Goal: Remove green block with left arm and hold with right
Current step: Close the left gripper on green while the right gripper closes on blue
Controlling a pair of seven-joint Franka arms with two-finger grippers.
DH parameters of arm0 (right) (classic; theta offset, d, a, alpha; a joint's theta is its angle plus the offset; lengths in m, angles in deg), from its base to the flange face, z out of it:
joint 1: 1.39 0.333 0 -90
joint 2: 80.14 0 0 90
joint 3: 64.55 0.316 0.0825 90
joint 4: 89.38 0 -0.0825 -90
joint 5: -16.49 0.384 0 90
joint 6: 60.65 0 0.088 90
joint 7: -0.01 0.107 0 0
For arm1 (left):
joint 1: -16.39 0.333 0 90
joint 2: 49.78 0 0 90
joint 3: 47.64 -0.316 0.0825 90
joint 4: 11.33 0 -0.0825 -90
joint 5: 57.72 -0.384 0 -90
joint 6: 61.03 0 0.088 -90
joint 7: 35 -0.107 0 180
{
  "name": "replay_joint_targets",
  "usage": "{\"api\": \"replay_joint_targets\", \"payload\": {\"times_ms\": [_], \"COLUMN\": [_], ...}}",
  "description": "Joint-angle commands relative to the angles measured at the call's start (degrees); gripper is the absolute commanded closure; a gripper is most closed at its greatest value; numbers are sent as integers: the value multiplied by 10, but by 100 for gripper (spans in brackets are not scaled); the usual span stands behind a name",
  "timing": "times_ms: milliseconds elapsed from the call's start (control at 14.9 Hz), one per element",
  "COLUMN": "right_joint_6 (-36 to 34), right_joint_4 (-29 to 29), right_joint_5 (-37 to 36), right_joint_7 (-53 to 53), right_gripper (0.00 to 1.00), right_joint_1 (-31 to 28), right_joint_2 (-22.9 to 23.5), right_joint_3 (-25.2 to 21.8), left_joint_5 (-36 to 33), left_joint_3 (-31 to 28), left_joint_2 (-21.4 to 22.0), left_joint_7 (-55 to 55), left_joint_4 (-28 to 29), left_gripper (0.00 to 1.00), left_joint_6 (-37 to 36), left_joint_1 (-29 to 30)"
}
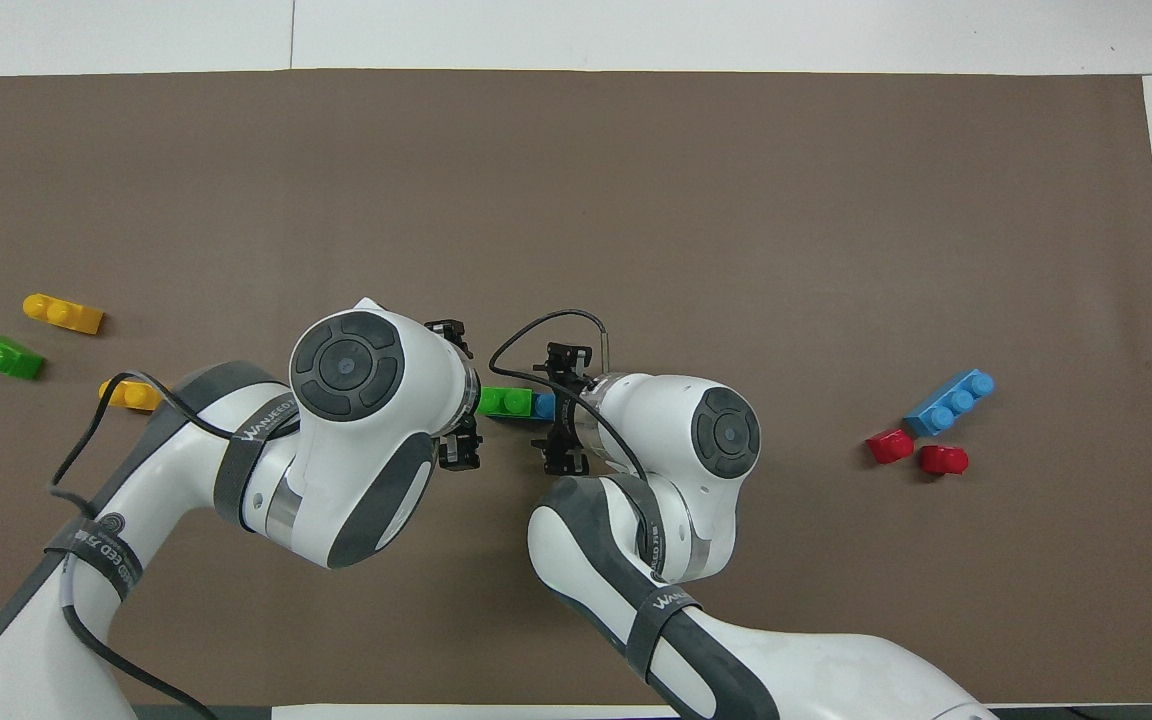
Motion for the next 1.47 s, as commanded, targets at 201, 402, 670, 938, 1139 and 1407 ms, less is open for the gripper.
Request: {"api": "replay_joint_targets", "payload": {"times_ms": [201,402,670,938,1139,1407], "right_joint_6": [16,16,17,17,16,17], "right_joint_4": [6,5,5,5,4,4], "right_joint_5": [13,14,14,14,14,14], "right_joint_7": [-2,-2,-1,0,0,0], "right_gripper": [14,38,100,100,100,100], "right_joint_1": [-3,-3,-4,-4,-5,-5], "right_joint_2": [11,11,11,11,11,11], "right_joint_3": [1,1,1,1,1,1], "left_joint_5": [-7,-8,-8,-20,-25,-44], "left_joint_3": [-10,-10,-10,-11,-11,-10], "left_joint_2": [2,-3,-11,-30,-31,-30], "left_joint_7": [37,41,51,52,52,51], "left_joint_4": [20,23,23,23,23,21], "left_gripper": [0,0,0,0,0,2], "left_joint_6": [43,54,70,75,72,66], "left_joint_1": [-19,-25,-27,-34,-40,-41]}}
